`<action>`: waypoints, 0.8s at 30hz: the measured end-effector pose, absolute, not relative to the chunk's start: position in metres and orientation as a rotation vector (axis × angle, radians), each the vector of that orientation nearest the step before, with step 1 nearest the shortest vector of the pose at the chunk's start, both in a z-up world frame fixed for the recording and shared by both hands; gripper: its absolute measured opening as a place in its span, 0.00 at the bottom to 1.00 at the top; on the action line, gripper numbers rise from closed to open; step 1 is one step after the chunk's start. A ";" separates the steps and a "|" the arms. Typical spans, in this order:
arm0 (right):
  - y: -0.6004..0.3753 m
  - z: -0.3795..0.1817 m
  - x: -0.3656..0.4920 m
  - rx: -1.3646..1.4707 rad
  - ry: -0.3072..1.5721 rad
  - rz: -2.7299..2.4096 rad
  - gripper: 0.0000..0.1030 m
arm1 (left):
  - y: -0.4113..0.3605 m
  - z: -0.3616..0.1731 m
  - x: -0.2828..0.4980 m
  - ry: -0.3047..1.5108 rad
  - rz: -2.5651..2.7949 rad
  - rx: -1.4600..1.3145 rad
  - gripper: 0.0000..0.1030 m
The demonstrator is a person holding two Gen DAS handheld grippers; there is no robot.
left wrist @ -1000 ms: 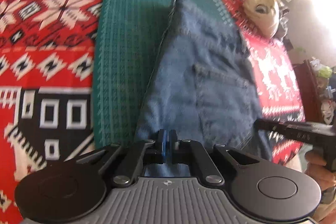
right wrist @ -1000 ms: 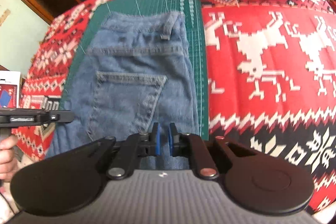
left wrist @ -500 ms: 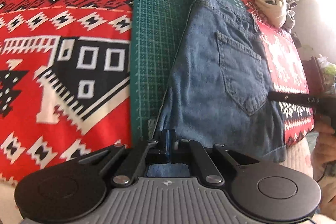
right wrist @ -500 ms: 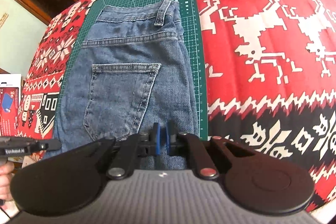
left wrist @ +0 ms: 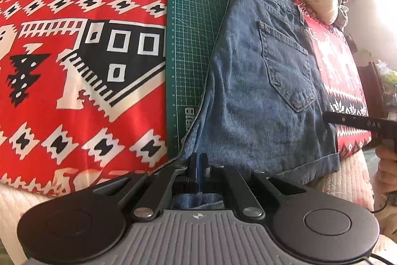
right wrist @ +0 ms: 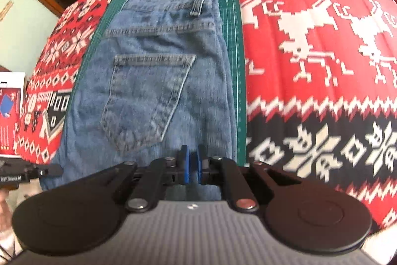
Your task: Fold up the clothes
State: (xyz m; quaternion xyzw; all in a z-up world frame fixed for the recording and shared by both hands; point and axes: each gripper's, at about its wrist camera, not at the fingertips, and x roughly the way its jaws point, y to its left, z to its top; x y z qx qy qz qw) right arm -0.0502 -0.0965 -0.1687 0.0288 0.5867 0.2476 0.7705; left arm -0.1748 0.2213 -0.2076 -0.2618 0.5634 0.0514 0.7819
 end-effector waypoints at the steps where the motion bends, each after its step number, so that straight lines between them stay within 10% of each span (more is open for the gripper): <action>1: -0.099 -0.168 -0.055 0.060 1.274 0.537 0.06 | 0.221 -0.208 -0.175 1.218 0.112 -0.566 0.03; 19: -0.118 -0.151 -0.110 0.036 1.248 0.530 0.19 | 0.183 -0.185 -0.151 1.156 0.011 -0.504 0.07; 24: -0.073 -0.145 -0.113 -0.091 1.125 0.558 0.29 | 0.158 -0.190 -0.125 1.107 0.029 -0.435 0.24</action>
